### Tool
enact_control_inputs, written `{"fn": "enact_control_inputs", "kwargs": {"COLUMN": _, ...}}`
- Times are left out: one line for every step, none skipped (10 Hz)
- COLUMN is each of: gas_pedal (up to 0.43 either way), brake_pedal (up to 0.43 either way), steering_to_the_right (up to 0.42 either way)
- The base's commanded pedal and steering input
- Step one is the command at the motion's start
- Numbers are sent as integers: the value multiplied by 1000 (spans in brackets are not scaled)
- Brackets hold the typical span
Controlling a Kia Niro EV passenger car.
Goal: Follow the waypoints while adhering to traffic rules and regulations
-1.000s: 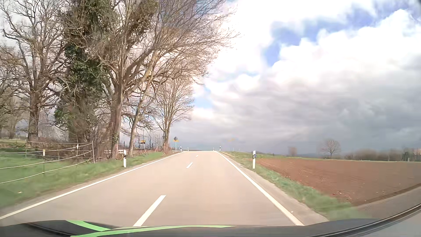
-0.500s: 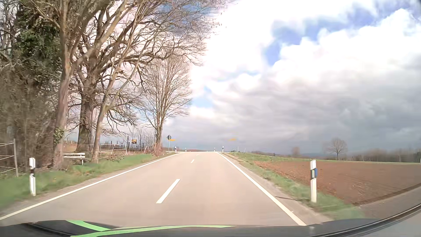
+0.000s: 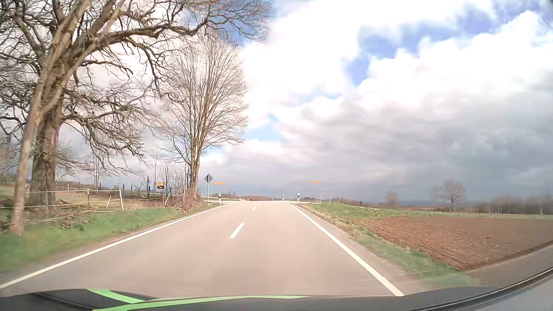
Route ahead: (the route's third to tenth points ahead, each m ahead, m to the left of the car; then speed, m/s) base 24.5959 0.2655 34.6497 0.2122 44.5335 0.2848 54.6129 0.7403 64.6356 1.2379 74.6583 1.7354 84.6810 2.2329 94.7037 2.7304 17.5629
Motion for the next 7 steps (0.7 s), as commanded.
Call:
{"fn": "enact_control_inputs", "kwargs": {"gas_pedal": 248, "brake_pedal": 0, "steering_to_the_right": -2}}
{"fn": "enact_control_inputs", "kwargs": {"gas_pedal": 248, "brake_pedal": 0, "steering_to_the_right": -2}}
{"fn": "enact_control_inputs", "kwargs": {"gas_pedal": 240, "brake_pedal": 0, "steering_to_the_right": -2}}
{"fn": "enact_control_inputs", "kwargs": {"gas_pedal": 228, "brake_pedal": 0, "steering_to_the_right": -3}}
{"fn": "enact_control_inputs", "kwargs": {"gas_pedal": 220, "brake_pedal": 0, "steering_to_the_right": -3}}
{"fn": "enact_control_inputs", "kwargs": {"gas_pedal": 220, "brake_pedal": 0, "steering_to_the_right": -3}}
{"fn": "enact_control_inputs", "kwargs": {"gas_pedal": 209, "brake_pedal": 0, "steering_to_the_right": -4}}
